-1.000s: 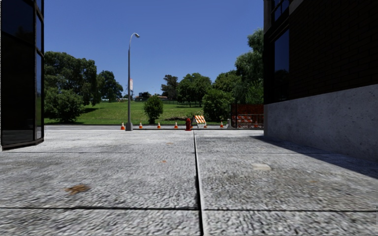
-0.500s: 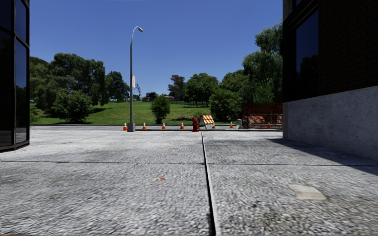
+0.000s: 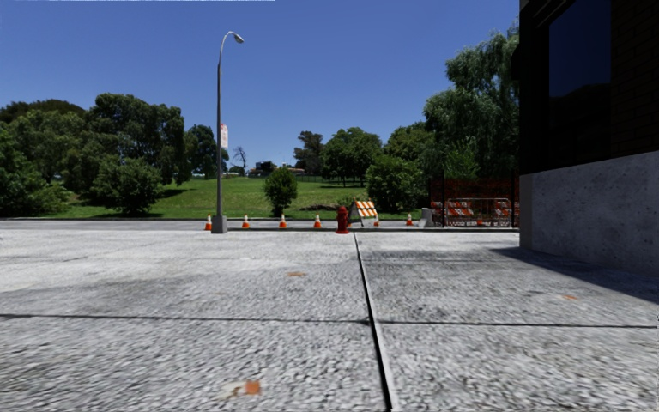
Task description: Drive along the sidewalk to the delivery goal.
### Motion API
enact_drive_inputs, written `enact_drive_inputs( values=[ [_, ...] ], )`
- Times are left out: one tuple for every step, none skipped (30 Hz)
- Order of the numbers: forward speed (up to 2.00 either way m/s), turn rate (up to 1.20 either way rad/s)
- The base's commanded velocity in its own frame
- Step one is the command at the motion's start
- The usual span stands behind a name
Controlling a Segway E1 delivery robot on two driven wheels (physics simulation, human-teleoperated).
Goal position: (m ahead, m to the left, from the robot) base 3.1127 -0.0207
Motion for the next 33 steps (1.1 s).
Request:
enact_drive_inputs(
  values=[
    [2.00,0.12],
    [2.00,0.67],
    [2.00,1.03],
    [2.00,1.10],
    [2.00,1.12],
    [2.00,0.67],
    [2.00,0.41],
    [2.00,0.26],
    [2.00,0.26],
    [2.00,0.20],
    [2.00,0.12],
    [2.00,0.09],
    [2.00,0.07],
    [2.00,0.05],
    [2.00,0.04],
    [2.00,0.03],
    [2.00,0.02],
    [2.00,0.02],
    [2.00,0.02],
    [2.00,0.02],
    [2.00,0.01],
    [2.00,0.01],
    [2.00,0.01],
    [2.00,0.01],
    [2.00,0.01],
    [2.00,0.01],
    [2.00,0.01],
    [2.00,0.01],
    [2.00,0.01],
    [2.00,0.01],
    [2.00,0.01],
    [2.00,0.01],
    [2.00,0.01]
  ],
)
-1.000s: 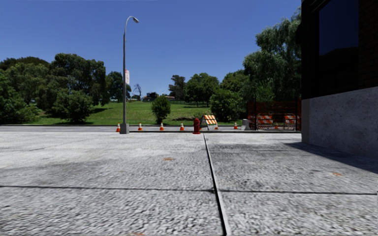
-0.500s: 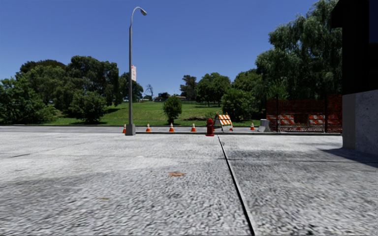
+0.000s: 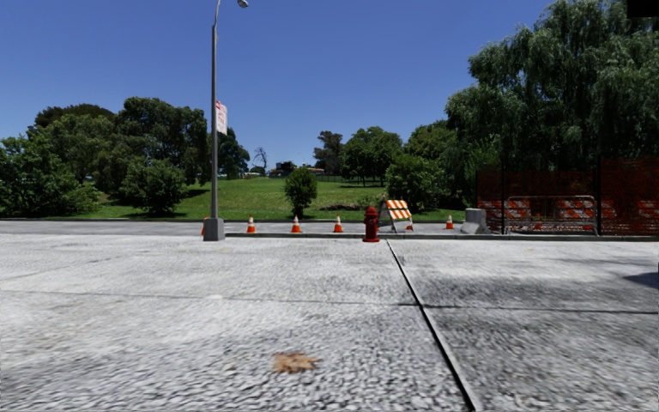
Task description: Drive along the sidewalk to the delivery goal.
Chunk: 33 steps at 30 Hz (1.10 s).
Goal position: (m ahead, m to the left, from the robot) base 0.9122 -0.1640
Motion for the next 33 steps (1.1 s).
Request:
enact_drive_inputs(
  values=[
    [2.00,0.01],
    [2.00,0.01],
    [2.00,0.01],
    [2.00,0.01],
    [2.00,0.01],
    [2.00,0.01],
    [2.00,0.01],
    [2.00,0.01],
    [2.00,0.01],
    [2.00,0.01],
    [2.00,0.01],
    [2.00,0.01],
    [2.00,0.01],
    [2.00,0.01],
    [1.97,0.01],
    [1.93,0.00],
    [1.93,0.00],
    [1.91,0.00],
    [1.88,0.00],
    [1.87,0.00],
    [1.83,0.00],
    [1.81,0.00],
    [1.81,0.00],
    [1.80,0.00],
    [1.79,0.00],
    [1.75,0.00],
    [1.70,0.00],
    [1.70,0.00],
    [1.61,0.00],
    [1.61,0.00],
    [1.59,0.00],
    [1.52,0.00],
    [1.46,0.00]
  ],
)
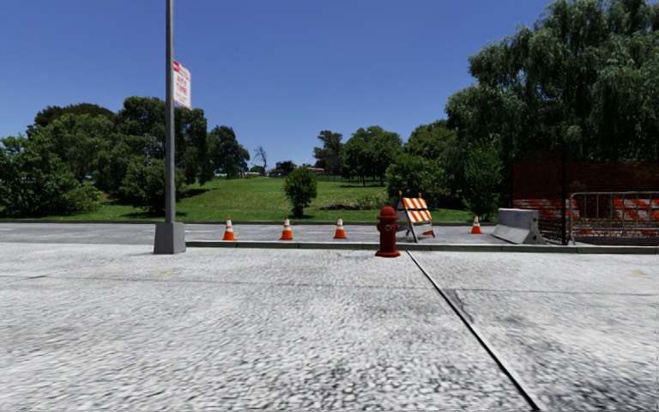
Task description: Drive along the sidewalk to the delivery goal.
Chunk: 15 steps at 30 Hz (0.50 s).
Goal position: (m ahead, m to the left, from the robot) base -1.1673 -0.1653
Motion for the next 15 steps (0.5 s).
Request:
enact_drive_inputs(
  values=[
    [1.46,0.00],
    [1.31,0.00],
    [1.04,0.00],
    [0.56,0.00],
    [0.00,0.00],
    [0.00,0.00],
    [0.00,0.00],
    [0.00,0.00],
    [0.00,0.00],
    [0.00,0.00],
    [0.00,0.00],
    [0.00,0.00],
    [0.00,0.00],
    [0.00,0.00],
    [0.00,0.00]
  ],
)
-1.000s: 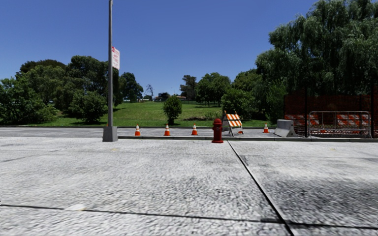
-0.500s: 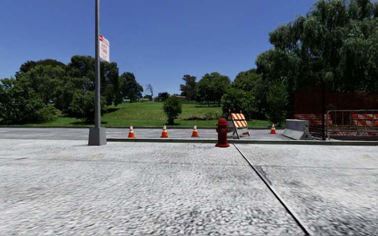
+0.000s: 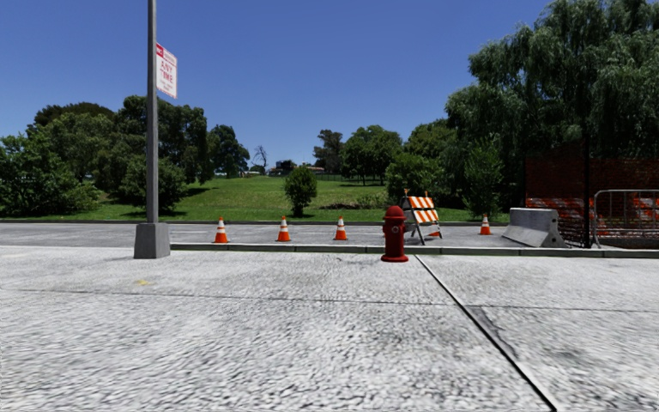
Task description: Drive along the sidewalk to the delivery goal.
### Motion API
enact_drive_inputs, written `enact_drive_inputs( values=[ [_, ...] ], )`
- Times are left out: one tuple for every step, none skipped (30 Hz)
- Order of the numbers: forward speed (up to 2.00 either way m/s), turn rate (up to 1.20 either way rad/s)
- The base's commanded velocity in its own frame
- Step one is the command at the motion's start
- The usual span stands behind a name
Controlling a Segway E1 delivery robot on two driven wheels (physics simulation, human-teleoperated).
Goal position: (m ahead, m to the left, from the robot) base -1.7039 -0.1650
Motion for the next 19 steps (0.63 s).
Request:
enact_drive_inputs(
  values=[
    [0.00,0.00],
    [0.00,0.00],
    [0.00,0.00],
    [0.00,0.00],
    [0.00,0.00],
    [0.00,0.00],
    [0.00,0.00],
    [0.00,0.00],
    [0.00,0.00],
    [0.00,0.00],
    [0.00,0.00],
    [0.00,0.00],
    [0.00,0.00],
    [0.00,0.00],
    [0.00,0.00],
    [0.00,0.00],
    [0.00,0.00],
    [0.00,0.00],
    [0.00,0.00]
  ],
)
